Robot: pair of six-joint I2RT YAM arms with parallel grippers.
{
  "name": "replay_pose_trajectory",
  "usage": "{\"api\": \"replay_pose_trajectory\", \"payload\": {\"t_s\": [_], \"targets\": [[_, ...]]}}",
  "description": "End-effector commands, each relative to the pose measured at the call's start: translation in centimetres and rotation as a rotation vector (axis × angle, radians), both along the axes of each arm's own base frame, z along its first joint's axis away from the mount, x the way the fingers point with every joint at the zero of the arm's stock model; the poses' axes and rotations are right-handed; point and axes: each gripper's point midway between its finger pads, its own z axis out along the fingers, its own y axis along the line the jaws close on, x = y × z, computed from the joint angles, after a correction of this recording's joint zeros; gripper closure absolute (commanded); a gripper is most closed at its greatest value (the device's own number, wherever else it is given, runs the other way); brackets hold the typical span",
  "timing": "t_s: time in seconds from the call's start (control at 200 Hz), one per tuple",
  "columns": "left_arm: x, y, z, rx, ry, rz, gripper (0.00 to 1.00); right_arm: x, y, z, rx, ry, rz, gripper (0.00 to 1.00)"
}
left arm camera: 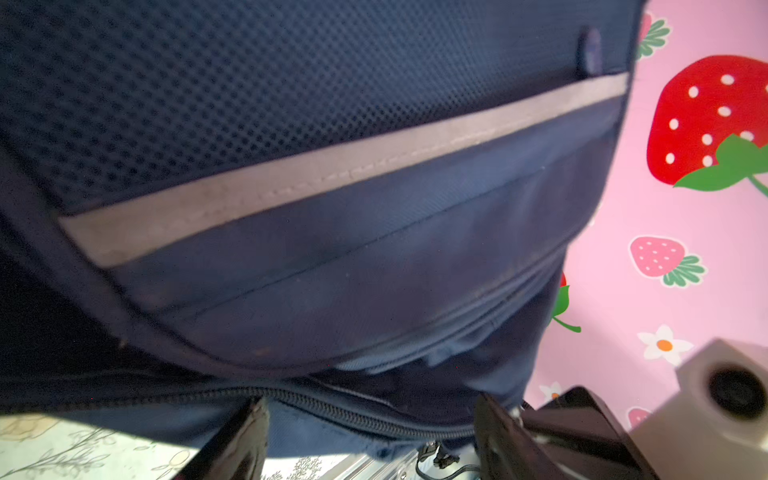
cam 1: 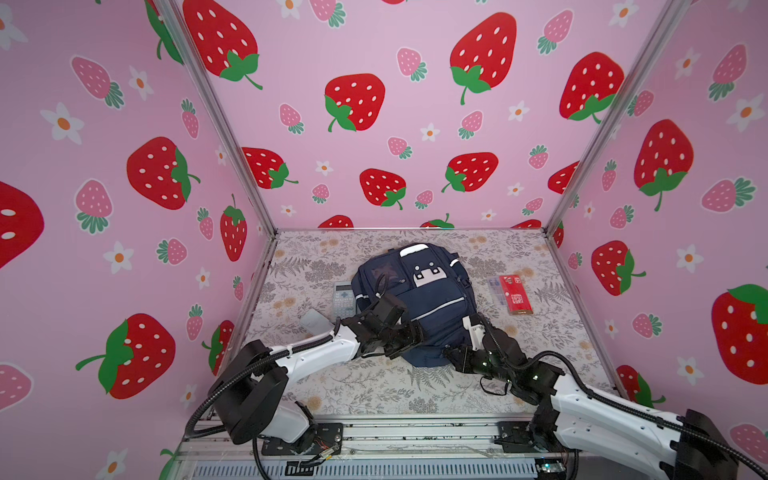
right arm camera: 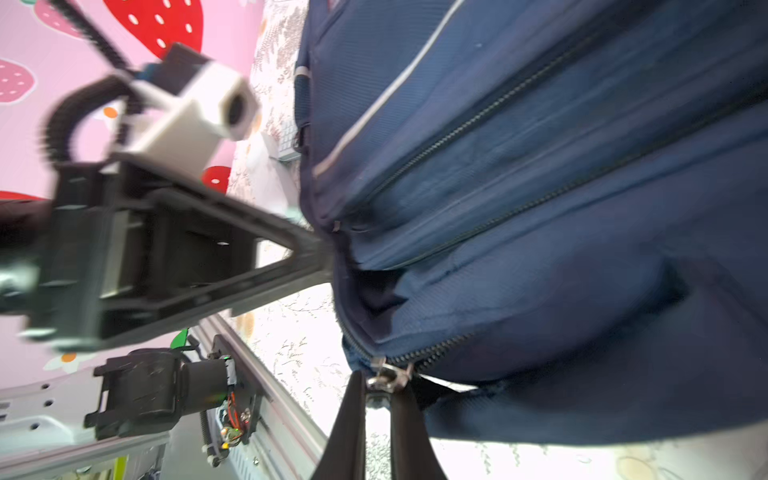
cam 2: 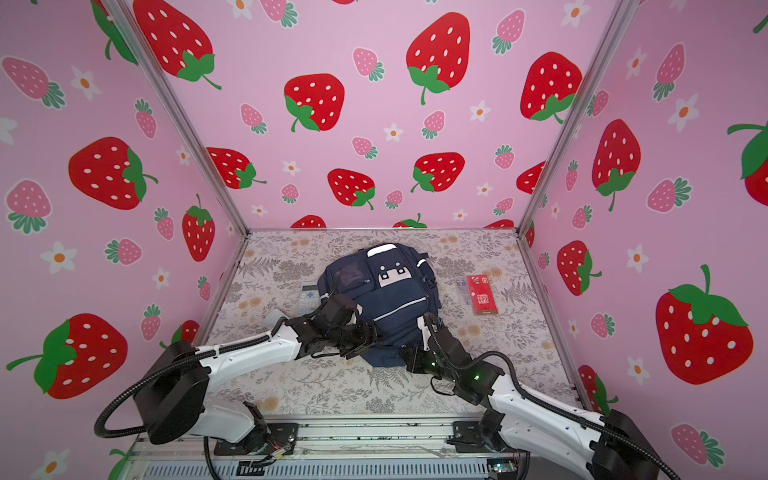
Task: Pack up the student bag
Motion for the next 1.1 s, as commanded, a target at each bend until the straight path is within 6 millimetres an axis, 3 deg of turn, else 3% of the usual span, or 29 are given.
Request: {"api": "replay_pose_trajectory", "payload": {"t_s": [0.0,0.075,0.195,0.255,0.35,0.46,0.58,0.68,0.8,0.875,0.985,1.095], "targets": [[0.2,-2.5,1.9,-0.092,0.025,0.004,0.23,-0.1,1.7,4.5,0.129,-0.056,0.011,1.00],[0.1,-2.5,1.3,-0.084,0.042,0.003,0.32,-0.4,2.0,4.4,0.127,-0.056,0.017,1.00],[-0.1,-2.3,0.4,-0.090,0.070,0.010,0.57,-0.3,1.8,4.2,0.112,-0.060,-0.001,1.00],[-0.3,-2.2,0.3,-0.099,0.081,0.009,0.59,0.1,1.3,4.1,0.100,-0.069,-0.029,1.00],[-0.9,-1.6,0.8,-0.071,0.070,-0.004,0.51,0.4,0.4,3.9,0.082,-0.070,-0.070,1.00],[-1.5,-0.2,2.7,0.001,-0.033,-0.069,0.32,0.5,0.0,3.5,0.078,-0.065,-0.087,1.00],[-1.9,1.7,5.1,0.177,-0.256,-0.245,0.29,0.5,-0.1,3.3,0.082,-0.059,-0.093,1.00],[-1.8,3.1,5.0,0.283,-0.356,-0.335,0.26,0.7,0.1,3.6,0.093,-0.058,-0.091,1.00],[-3.0,1.1,5.0,0.259,-0.534,-0.503,0.26,0.8,0.3,3.7,0.087,-0.054,-0.081,1.00],[-3.3,0.2,5.1,0.340,-0.692,-0.598,0.25,0.8,0.4,3.9,0.094,-0.052,-0.079,1.00],[-2.3,-0.5,4.6,0.396,-0.750,-0.647,0.26,0.7,0.6,4.1,0.114,-0.045,-0.070,1.00],[-2.1,-2.5,4.3,0.329,-0.769,-0.687,0.26,0.5,0.7,4.2,0.121,-0.038,-0.060,1.00]]}}
